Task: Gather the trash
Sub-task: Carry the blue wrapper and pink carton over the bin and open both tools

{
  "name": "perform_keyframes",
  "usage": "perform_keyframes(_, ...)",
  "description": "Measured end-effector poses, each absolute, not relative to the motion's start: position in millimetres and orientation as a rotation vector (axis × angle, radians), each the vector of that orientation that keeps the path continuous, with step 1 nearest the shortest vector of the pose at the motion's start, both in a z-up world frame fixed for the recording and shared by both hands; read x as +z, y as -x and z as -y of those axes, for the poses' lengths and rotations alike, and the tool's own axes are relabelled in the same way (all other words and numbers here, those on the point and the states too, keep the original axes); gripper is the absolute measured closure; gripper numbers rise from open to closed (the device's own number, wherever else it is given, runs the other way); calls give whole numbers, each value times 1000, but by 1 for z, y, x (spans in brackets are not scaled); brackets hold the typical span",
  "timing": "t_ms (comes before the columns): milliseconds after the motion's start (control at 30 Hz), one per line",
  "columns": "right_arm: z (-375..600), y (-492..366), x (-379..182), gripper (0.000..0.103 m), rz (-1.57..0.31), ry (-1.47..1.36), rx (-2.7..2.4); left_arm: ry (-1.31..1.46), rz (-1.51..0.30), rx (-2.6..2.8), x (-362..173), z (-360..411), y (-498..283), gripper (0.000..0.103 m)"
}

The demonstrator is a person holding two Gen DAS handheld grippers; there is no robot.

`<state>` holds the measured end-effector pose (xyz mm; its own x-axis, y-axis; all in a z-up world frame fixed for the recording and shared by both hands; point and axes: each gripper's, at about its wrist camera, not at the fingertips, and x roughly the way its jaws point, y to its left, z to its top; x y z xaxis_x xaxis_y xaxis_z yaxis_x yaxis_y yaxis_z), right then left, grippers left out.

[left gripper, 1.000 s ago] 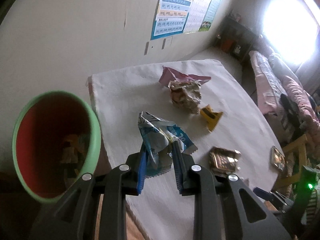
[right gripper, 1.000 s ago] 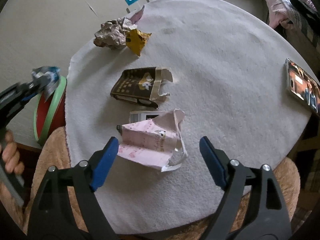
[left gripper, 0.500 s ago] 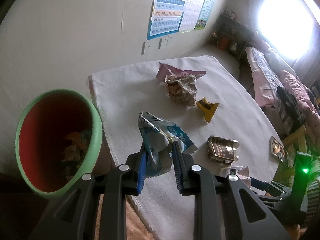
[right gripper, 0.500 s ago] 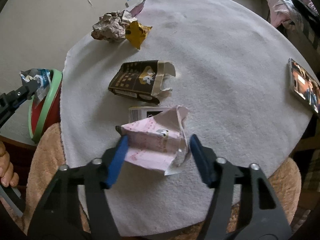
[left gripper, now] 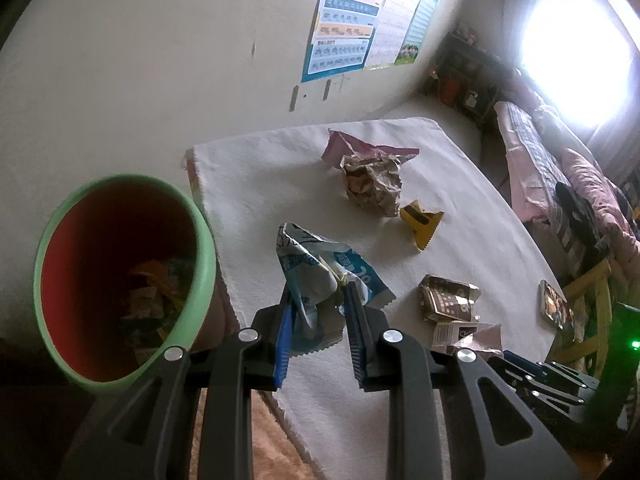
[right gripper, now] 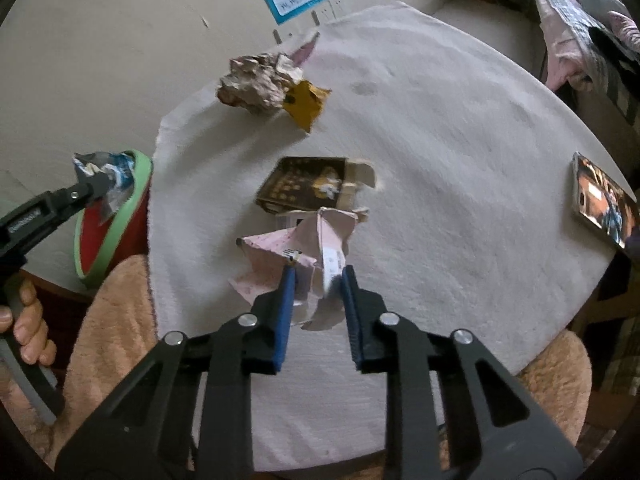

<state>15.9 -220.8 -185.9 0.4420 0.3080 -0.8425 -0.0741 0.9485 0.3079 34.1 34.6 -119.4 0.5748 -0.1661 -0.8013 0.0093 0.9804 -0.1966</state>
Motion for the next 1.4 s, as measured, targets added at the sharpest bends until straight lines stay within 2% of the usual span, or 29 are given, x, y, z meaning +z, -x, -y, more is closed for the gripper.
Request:
perform_keyframes(633,183,-19,-139,80,-1009,-201,313,199,-914,-55,-111,-71,-29,81)
perform_keyframes(1400,107,-44,-108,80,-970,-150,462,290,-873,142,-110,-161,-15,81)
